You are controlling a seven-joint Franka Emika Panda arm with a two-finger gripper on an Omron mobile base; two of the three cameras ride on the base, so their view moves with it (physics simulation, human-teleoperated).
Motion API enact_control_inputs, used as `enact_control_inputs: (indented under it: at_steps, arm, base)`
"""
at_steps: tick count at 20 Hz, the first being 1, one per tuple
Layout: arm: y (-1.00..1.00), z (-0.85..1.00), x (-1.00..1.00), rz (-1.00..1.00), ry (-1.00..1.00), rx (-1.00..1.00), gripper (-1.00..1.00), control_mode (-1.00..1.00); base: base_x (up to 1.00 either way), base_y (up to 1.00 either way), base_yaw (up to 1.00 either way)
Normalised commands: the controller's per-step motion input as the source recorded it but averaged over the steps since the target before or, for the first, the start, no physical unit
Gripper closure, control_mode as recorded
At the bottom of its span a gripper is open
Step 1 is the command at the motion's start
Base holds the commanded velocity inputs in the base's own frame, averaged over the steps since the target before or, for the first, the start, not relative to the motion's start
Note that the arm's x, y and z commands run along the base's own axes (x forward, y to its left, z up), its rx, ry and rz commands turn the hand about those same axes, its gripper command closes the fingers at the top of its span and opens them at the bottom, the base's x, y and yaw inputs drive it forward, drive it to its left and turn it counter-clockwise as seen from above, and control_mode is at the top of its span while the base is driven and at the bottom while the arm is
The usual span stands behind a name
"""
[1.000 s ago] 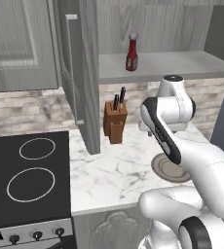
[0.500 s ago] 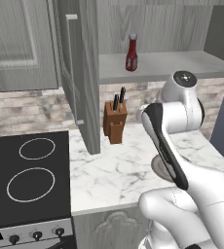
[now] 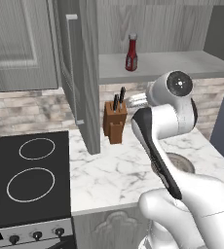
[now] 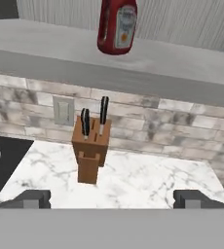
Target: Move the hot dog bun to the plate on the dining table and place the condiment next to that plate. Then navigate to the fridge and take the sausage and place it on the plate as well.
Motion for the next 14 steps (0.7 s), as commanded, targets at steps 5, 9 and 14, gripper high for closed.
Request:
enact_control_inputs:
  at_steps: [5,9,14]
  arm:
    - [0.37,0.72,0.31,0.00,-0.08,-0.01,-1.00,-1.00]
    - [0.15,0.65,0.58,0.00,-0.02,0.00,-1.00,-1.00]
    - [0.07,0.52,0.69,-0.01,0.00,0.00,-1.00,-1.00]
  base:
    - [0.00,0.00,0.00]
    - [0.00,0.00,0.00]
    - [0.00,0.00,0.00]
